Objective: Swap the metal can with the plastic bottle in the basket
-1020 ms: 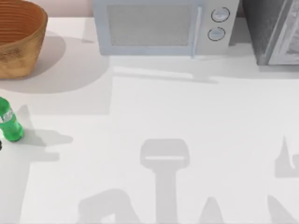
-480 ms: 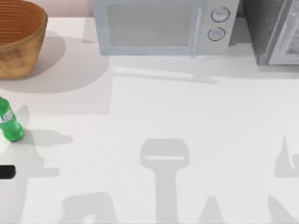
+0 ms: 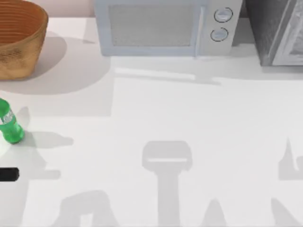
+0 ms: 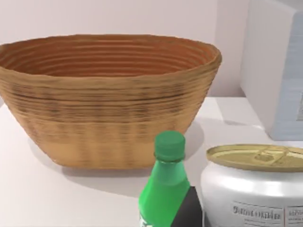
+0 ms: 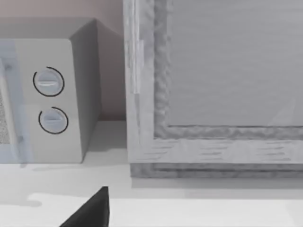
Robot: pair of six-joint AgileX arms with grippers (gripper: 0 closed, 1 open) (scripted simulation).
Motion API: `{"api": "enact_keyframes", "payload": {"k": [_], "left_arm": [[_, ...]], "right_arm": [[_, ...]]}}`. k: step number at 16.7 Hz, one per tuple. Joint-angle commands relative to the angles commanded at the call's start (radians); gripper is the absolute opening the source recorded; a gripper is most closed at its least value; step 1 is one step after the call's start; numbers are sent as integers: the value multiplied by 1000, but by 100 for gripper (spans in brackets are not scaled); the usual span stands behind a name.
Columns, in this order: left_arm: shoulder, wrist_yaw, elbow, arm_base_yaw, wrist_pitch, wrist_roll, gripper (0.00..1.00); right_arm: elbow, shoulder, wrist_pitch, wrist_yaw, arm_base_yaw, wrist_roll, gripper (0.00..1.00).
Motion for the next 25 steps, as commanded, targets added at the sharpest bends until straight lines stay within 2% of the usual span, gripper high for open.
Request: {"api": "enact_keyframes", "payload": {"k": [4, 9, 25], "left_arm": [[194, 70, 64, -17, 86, 4, 0], [540, 230, 227, -68, 284, 15, 0], [1919, 955, 924, -286, 1061, 35, 0]], "right_arm": [[0, 0, 0, 0, 0, 0, 100], [0, 0, 0, 0, 0, 0, 100], [0, 0, 0, 0, 0, 0, 100]]}}
